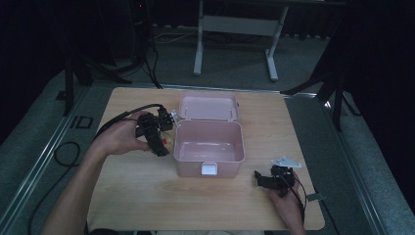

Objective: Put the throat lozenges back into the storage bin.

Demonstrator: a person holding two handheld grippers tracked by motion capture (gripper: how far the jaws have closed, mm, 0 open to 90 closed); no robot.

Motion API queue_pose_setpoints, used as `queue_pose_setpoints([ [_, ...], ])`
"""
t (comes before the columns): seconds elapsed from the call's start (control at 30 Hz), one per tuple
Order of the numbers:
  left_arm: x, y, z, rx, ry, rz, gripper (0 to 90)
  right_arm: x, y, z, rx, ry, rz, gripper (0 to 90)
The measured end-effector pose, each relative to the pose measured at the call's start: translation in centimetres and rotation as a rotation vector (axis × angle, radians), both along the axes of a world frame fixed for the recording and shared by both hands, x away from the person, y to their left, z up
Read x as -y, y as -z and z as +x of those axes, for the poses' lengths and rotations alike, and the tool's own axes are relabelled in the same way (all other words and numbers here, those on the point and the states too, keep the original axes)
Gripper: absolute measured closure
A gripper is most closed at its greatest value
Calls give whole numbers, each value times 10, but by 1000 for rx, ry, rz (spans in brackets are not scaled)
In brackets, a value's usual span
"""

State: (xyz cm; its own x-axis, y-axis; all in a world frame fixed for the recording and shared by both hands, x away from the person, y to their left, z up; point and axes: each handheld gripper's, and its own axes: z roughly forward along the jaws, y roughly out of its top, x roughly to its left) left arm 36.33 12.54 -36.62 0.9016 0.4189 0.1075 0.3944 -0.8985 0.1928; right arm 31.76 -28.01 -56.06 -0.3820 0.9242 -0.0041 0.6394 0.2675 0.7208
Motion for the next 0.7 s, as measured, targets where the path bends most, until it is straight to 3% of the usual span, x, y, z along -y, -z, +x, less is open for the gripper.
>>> queue_pose_setpoints([
  [0.57, 8, 0, 2, -6, 13, -19, 207, 0, 0, 0, 0, 0, 1, 128],
  [0.7, 12, -2, 3, -5, 24, -7, 207, 0, 0, 0, 0, 0, 1, 128],
])
